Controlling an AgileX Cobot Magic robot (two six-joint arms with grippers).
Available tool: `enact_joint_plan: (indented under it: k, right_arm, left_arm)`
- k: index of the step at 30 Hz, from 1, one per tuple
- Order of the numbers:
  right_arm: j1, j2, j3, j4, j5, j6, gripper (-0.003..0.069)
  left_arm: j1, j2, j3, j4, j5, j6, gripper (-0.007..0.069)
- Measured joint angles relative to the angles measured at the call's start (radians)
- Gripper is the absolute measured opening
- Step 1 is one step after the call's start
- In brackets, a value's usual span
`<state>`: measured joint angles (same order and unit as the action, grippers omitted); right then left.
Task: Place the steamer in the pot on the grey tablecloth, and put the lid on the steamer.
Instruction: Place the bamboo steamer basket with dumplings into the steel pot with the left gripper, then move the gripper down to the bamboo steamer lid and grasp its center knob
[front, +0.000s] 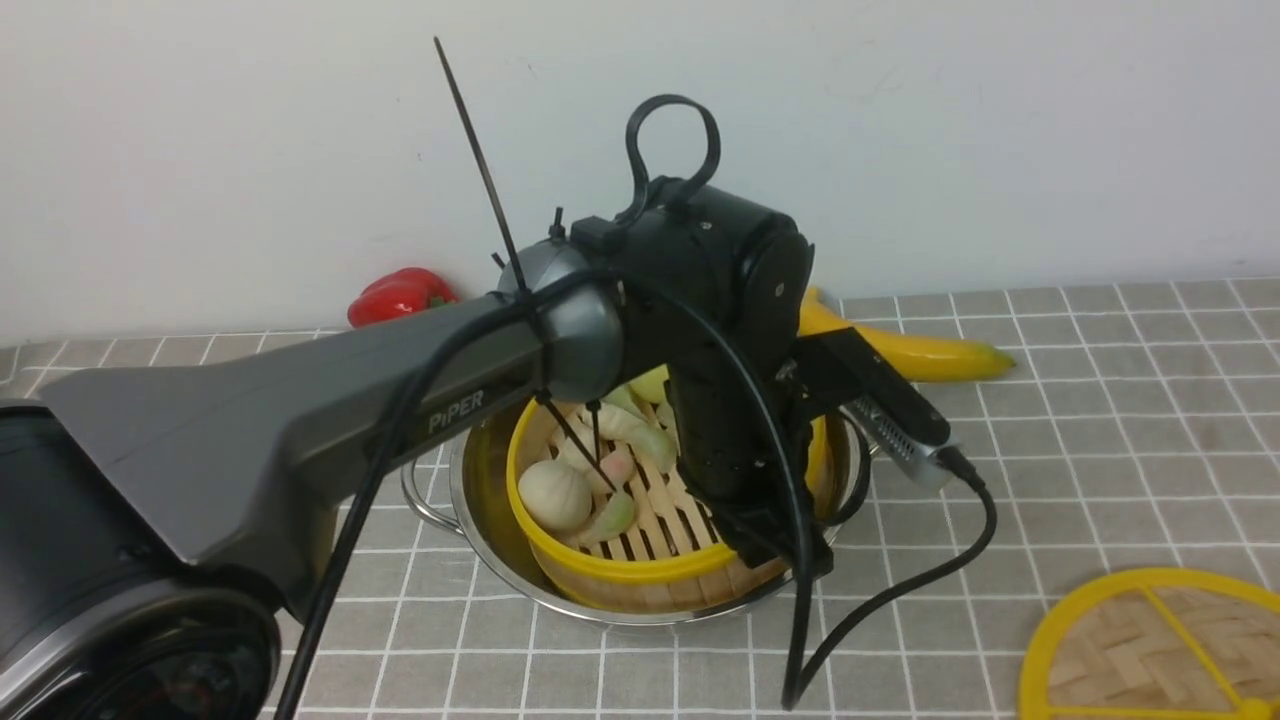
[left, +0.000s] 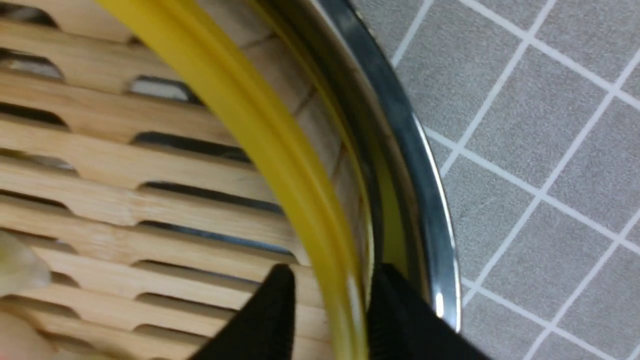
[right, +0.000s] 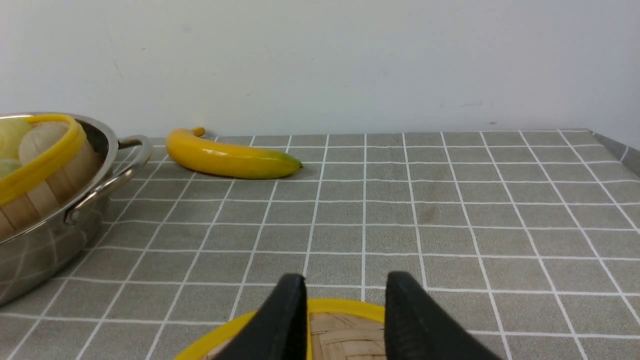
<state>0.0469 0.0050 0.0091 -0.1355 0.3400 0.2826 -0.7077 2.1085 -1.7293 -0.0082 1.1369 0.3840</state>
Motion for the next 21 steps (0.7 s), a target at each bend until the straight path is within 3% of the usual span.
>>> enact_joint_plan:
  k: [8,13,21]
  right_arm:
    - [0.000,0.000,0.000,0.000,0.000,0.000,0.0242]
    - [0.000,0.000,0.000,0.000,0.000,0.000,0.0242]
    - [0.000,0.000,0.000,0.000,0.000,0.000,0.0242]
  left_arm:
    - [0.000,-0.001,0.000,0.008,0.017,-0.001,0.0386]
    - [0.000,-0.010,-0.029,0.043,0.069,-0.012,0.0419]
    - [0.000,-0.026,-0.243,0.120,0.081,-0.113,0.0421]
